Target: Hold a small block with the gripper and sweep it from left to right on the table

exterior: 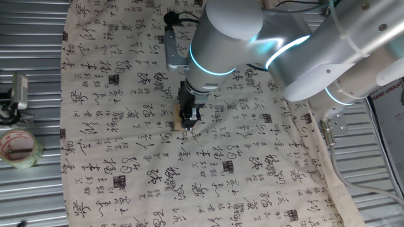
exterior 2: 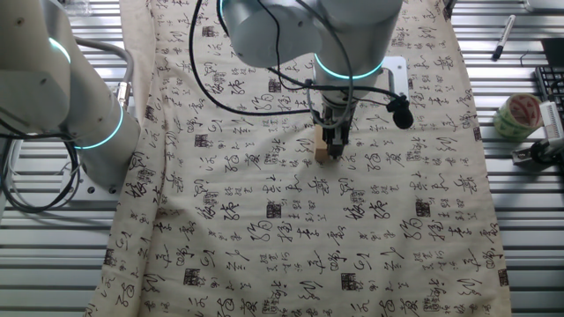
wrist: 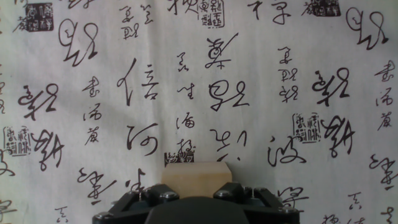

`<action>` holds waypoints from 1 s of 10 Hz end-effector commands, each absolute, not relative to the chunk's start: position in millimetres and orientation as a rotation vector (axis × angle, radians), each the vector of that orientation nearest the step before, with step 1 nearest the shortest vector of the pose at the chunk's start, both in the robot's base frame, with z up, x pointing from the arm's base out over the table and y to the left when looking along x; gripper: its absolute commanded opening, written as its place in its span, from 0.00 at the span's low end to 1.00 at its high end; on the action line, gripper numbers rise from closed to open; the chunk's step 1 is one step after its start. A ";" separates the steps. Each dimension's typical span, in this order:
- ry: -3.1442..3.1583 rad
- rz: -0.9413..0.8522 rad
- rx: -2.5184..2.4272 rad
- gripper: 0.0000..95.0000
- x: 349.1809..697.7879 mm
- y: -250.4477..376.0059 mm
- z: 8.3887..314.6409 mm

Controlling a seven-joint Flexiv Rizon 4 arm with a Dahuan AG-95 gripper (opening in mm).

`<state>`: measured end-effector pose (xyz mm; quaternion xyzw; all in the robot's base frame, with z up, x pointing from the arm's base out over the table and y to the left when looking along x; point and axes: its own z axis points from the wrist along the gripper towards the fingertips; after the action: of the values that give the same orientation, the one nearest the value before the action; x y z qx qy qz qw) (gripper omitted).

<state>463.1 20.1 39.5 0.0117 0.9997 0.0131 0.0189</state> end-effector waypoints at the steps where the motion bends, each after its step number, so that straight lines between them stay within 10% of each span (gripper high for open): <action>1: 3.104 0.038 0.041 0.00 461.7 22.1 21.4; 10: 3.105 0.036 0.049 0.00 455.1 34.1 22.7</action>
<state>454.7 35.0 39.6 0.0151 0.9997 0.0119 0.0174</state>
